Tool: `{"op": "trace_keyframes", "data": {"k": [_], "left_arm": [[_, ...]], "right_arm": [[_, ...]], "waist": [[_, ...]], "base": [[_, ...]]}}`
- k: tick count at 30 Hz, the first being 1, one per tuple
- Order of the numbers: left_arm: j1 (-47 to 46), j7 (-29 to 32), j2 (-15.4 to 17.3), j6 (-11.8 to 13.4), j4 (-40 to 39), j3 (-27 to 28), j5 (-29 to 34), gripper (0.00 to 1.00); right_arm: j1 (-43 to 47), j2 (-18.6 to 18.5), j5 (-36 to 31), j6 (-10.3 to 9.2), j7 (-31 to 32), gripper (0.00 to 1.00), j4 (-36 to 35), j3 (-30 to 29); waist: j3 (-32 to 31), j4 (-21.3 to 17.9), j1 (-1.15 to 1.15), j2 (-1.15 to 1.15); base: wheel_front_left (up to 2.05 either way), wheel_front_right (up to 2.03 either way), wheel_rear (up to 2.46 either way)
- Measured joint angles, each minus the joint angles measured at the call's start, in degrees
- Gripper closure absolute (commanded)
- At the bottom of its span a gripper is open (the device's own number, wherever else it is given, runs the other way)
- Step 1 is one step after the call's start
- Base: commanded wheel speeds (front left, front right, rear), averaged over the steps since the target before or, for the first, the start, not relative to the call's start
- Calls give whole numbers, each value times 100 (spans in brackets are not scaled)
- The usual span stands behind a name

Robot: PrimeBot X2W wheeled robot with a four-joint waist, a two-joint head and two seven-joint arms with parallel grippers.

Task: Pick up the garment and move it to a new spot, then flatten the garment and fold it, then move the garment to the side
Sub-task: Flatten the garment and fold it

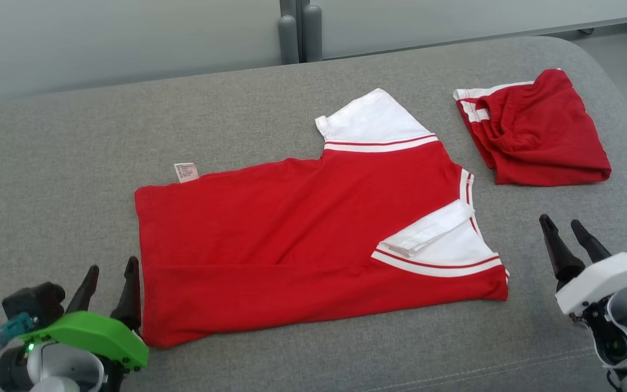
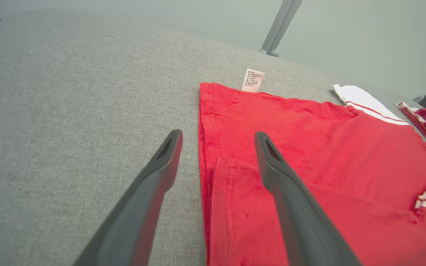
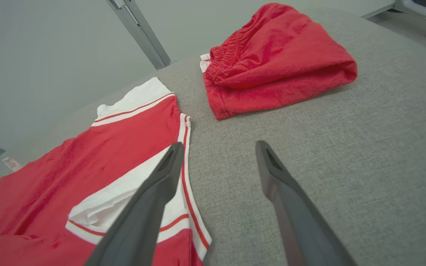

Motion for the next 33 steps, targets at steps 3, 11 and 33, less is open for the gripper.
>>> {"op": "trace_keyframes", "data": {"k": [3,11,33], "left_arm": [[-356,225,91,32,99,-57,59,0],[-1055,786,169,34,625,-75,58,0],[-2362,1257,381,58,2129,46,481,0]], "right_arm": [[-265,-65,-165,4,141,0,-182,132],[-844,-81,-423,77,515,0,-481,490],[-1400,-10,-563,218,1040,0,-716,823]], "waist": [[61,-48,0,0],[211,-240,0,0],[782,-769,0,0]], "base": [[0,0,0],[0,0,0],[0,0,0]]}}
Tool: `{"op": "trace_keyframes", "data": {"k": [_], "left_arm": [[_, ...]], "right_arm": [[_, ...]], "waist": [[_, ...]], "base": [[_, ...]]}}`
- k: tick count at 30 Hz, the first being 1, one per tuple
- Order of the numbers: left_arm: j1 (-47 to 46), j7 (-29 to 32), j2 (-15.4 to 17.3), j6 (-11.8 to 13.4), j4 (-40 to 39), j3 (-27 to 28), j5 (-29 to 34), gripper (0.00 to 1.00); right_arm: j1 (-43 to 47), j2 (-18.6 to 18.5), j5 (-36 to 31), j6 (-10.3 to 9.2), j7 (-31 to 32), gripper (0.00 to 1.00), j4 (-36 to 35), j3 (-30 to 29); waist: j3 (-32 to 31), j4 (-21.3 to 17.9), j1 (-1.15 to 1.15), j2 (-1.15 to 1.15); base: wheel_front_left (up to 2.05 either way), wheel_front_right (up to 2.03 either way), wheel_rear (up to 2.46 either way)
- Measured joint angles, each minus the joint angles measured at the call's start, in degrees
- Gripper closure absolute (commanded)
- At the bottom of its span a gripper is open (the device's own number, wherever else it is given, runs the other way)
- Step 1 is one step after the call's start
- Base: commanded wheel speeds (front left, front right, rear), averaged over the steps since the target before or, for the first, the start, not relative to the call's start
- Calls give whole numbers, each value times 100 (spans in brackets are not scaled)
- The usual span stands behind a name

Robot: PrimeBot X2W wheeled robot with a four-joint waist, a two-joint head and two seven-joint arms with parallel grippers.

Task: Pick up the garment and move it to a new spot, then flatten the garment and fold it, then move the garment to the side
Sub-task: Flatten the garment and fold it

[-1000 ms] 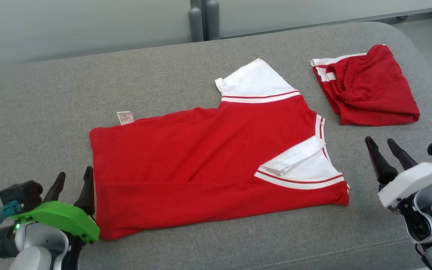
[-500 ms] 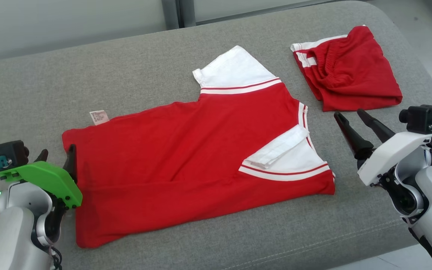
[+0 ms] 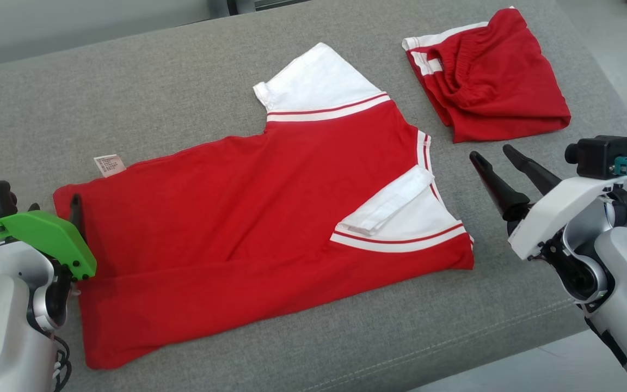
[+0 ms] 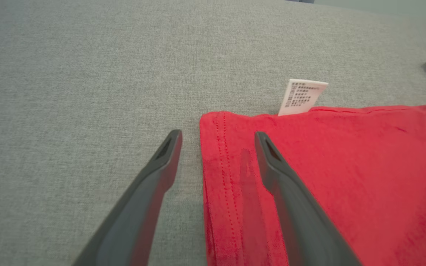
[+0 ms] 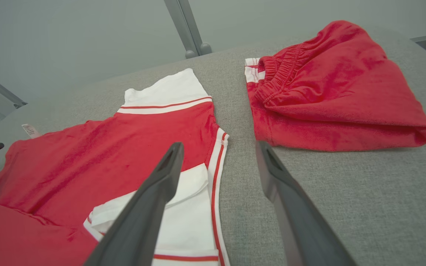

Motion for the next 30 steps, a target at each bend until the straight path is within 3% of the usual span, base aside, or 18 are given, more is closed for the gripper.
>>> {"op": "trace_keyframes", "data": {"k": [18,20,22,23,25,30], "left_arm": [[-527,-194,-104,0,798,4,123,0],[-572,-196,-104,0,853,2,137,8],[-629,-202,-104,0,935,-1,179,24],[-655,-203,-107,0,965,-9,180,24],[-693,-237,-109,0,1012,-43,181,48],[-753,-244,-115,-2,1239,-90,183,61]], "right_arm": [[-44,19,0,-4,0,0,12,-21],[-58,19,0,-4,0,0,11,-22],[-80,22,0,-4,0,0,12,-21],[-99,23,0,-4,0,0,12,-21],[-115,26,0,-4,0,0,12,-21],[-116,54,-1,-3,-1,0,14,-20]], "waist": [[189,-83,0,0],[205,-90,0,0],[221,-99,0,0],[229,-103,0,0],[245,-112,0,0],[283,-132,0,0]], "base": [[0,0,0],[0,0,0],[0,0,0],[0,0,0],[0,0,0],[0,0,0]]}}
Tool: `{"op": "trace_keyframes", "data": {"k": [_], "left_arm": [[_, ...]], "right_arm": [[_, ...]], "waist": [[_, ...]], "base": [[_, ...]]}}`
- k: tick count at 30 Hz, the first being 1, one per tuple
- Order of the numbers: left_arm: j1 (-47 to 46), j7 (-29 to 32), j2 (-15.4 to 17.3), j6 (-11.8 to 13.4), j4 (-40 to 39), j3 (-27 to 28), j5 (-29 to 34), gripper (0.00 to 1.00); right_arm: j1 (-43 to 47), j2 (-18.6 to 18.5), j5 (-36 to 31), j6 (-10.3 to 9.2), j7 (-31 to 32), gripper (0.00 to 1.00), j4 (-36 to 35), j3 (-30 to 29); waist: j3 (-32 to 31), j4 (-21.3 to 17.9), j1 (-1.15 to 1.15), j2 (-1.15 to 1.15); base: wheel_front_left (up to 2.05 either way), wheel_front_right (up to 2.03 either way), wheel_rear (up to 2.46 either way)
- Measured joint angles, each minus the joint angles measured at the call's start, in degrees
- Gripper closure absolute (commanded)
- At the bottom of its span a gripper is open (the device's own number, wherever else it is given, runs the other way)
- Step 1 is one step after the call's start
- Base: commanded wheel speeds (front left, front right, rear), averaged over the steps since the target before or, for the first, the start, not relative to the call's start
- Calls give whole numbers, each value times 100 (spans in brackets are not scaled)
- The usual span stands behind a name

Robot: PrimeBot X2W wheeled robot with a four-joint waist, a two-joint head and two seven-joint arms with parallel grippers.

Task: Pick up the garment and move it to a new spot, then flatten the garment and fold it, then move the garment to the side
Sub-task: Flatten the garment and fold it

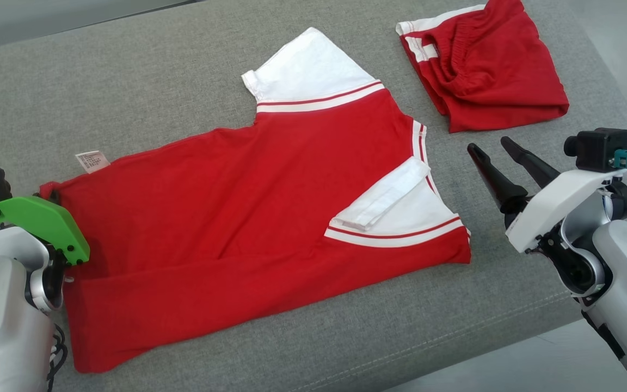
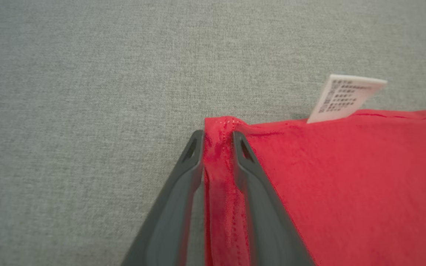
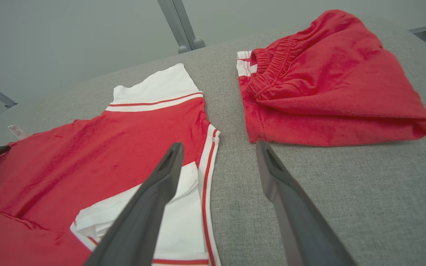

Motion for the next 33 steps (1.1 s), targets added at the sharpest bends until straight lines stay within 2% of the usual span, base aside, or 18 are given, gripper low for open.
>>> {"op": "trace_keyframes", "data": {"k": [4,5,6,13,24,33], "left_arm": [[-64,-9,-21,-25,109,-14,25,78],[-88,-10,-30,-27,122,-21,37,85],[-106,-37,-42,-30,134,-29,37,100],[-337,-312,-219,-135,116,-137,68,100],[-397,-880,-555,-389,-238,-271,97,100],[-398,-1402,-1016,-581,-669,-678,307,100]], "right_arm": [[-21,10,-7,0,0,0,7,0],[-36,11,-8,0,0,0,8,0],[-58,11,-8,2,0,0,12,1],[-209,-24,-51,4,-2,0,31,-16],[-987,4,-162,-2,201,0,305,-33],[-1961,-135,-358,-153,727,0,978,-55]], "waist": [[10,2,0,0],[11,5,0,0],[11,9,0,0],[19,132,0,0],[106,510,0,0],[286,1082,0,0]], "base": [[0,0,0],[0,0,0],[0,0,0],[0,0,0],[0,0,0],[0,0,0]]}}
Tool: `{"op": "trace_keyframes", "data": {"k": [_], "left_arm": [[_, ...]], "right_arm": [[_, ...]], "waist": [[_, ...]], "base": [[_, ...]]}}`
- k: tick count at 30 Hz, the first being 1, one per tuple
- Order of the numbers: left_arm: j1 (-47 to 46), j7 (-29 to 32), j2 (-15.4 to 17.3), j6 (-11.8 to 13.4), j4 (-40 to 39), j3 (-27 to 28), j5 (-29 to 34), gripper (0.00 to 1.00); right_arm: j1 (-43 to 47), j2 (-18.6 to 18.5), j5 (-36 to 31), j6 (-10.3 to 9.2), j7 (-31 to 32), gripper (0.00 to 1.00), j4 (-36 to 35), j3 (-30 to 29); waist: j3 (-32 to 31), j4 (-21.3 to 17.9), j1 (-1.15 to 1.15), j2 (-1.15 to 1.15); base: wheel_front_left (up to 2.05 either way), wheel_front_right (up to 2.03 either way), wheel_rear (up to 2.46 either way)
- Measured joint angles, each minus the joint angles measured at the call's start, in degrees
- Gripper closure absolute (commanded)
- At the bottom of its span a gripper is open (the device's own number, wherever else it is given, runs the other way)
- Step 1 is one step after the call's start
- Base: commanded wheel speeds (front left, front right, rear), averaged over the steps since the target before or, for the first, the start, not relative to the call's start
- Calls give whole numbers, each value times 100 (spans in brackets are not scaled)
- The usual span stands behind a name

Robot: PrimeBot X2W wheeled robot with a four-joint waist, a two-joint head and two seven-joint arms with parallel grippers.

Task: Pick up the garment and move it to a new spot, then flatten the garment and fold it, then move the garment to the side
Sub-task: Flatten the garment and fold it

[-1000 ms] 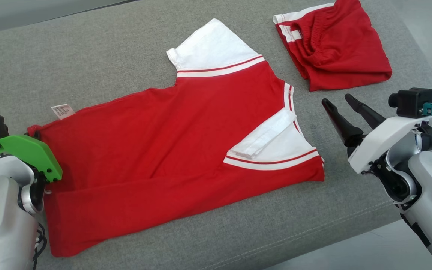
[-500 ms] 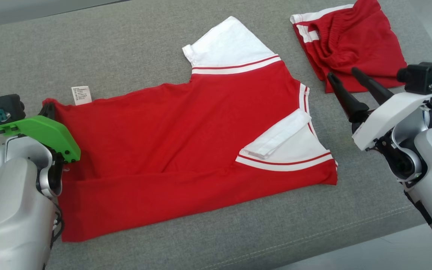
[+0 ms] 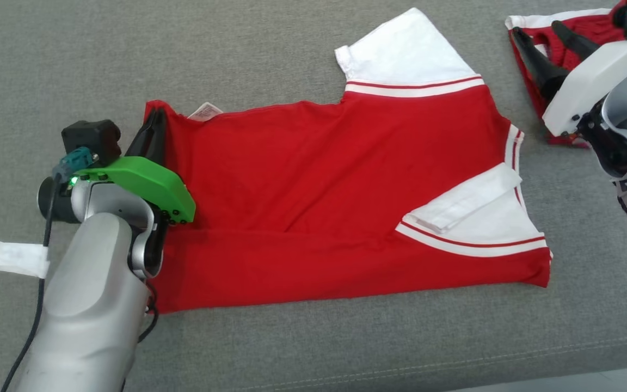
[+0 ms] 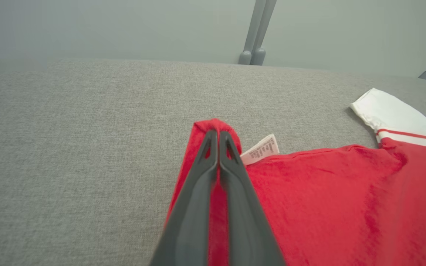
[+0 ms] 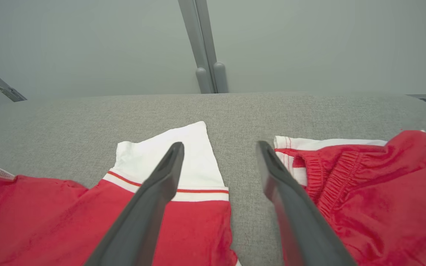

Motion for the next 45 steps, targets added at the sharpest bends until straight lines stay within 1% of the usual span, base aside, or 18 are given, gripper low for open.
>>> {"op": "trace_keyframes", "data": {"k": [5,10,12,14,22,24,29,39,42,45], "left_arm": [[-11,-250,-226,-24,-231,-153,76,100],[-57,-441,-313,-82,-415,-345,94,100],[-135,-499,-370,-109,-521,-479,93,100],[-175,-545,-396,-149,-565,-576,93,100],[-214,-654,-398,-149,-719,-804,104,100],[-220,-667,-398,-149,-738,-811,104,100],[-220,-682,-398,-147,-764,-869,103,100],[-220,-724,-399,-123,-809,-993,85,100],[-220,-725,-400,-122,-811,-1022,77,100],[-220,-771,-400,-91,-818,-1073,24,100]], "right_arm": [[-440,-146,-54,-2,354,0,364,2],[-830,-397,-134,-10,656,0,699,-10],[-1021,-504,-144,-10,765,0,862,-36],[-1121,-524,-148,-9,837,0,968,-40],[-1397,-443,-302,18,912,0,1336,67],[-1447,-398,-304,52,911,0,1438,85],[-1476,-343,-392,54,888,0,1691,129],[-1763,-444,-539,60,783,0,2042,159],[-1802,-447,-599,104,733,0,2148,172],[-1812,-432,-599,108,734,0,2281,189]], "waist": [[147,367,0,0],[332,743,0,0],[454,973,0,0],[537,1126,0,0],[873,1621,0,0],[953,1697,1,0],[1077,1819,1,0],[1123,1845,0,0],[1125,1857,0,0],[1124,1872,0,0]], "base": [[0,0,0],[0,0,0],[0,0,0],[0,0,0],[0,0,0],[0,0,0],[0,0,0],[0,0,0],[0,0,0],[0,0,0]]}}
